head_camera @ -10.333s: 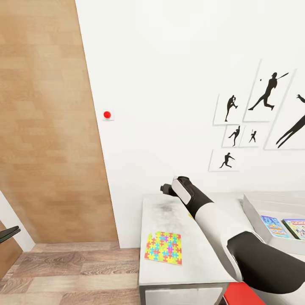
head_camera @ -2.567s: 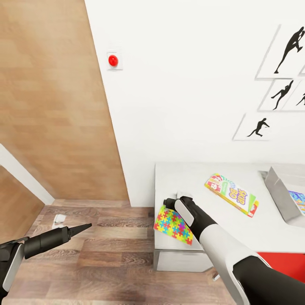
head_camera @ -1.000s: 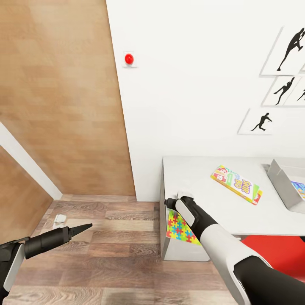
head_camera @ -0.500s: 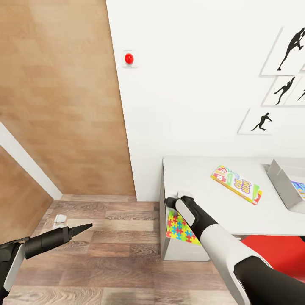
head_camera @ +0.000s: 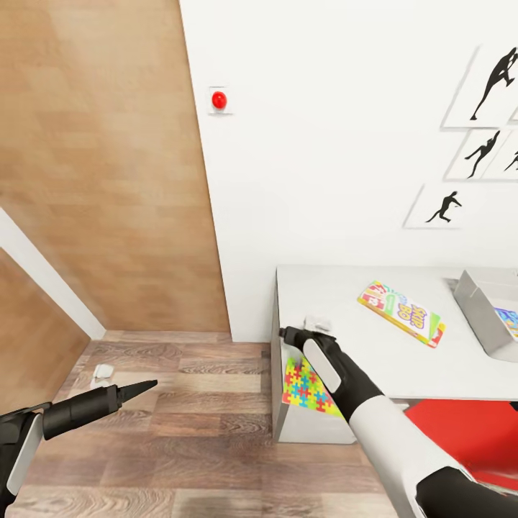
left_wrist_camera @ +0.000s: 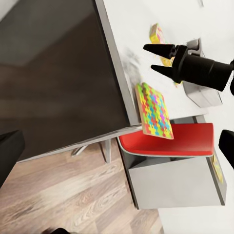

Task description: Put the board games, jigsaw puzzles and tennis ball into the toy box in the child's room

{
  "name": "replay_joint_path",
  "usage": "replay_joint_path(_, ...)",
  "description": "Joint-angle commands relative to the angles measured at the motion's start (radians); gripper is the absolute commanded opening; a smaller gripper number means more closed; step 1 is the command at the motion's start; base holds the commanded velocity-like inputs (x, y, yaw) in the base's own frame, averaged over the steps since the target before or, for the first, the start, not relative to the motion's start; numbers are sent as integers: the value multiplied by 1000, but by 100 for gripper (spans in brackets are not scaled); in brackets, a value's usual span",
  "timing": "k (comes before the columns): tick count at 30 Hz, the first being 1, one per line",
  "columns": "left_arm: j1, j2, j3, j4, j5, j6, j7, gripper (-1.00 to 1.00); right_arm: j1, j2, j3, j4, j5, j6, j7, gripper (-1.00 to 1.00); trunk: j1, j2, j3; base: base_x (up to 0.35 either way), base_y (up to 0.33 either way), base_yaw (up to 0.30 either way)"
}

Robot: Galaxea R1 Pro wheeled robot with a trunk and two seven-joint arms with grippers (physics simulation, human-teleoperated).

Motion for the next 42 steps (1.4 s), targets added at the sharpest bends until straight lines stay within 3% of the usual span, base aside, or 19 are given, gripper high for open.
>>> replay_joint_path(1, -1, 0, 0, 0, 3, 9, -2, 100, 10, -6, 3, -25, -9, 3, -9, 100, 1, -2, -1, 0, 0, -69)
replay_joint_path(11, -1, 0, 0, 0, 1, 9, -2, 100, 113, -54, 3, -256, -15, 20, -10, 100, 1, -2, 11, 0, -39, -116)
replay_joint_path(19, -1, 0, -1, 0, 1, 9, 1, 100, 164, -71, 0, -377, -21, 50, -10, 100, 1, -2, 22, 0, -241, -139)
replay_joint_path(32, -1, 0, -2, 0, 0, 12, 1, 100, 186, -75, -6, -420, -27, 70, 2, 100, 1, -2, 41, 0, -260, -141)
replay_joint_path(37, -1, 0, -2, 0, -1, 13, 2, 100, 187, -75, -16, -421, -51, 136, 92, 100, 1, -2, 48, 0, -60, -143)
replay_joint_path(42, -1, 0, -2, 0, -2, 14, 3, 100, 187, -74, -33, -422, -102, 248, 251, 100, 1, -2, 52, 0, -18, -90)
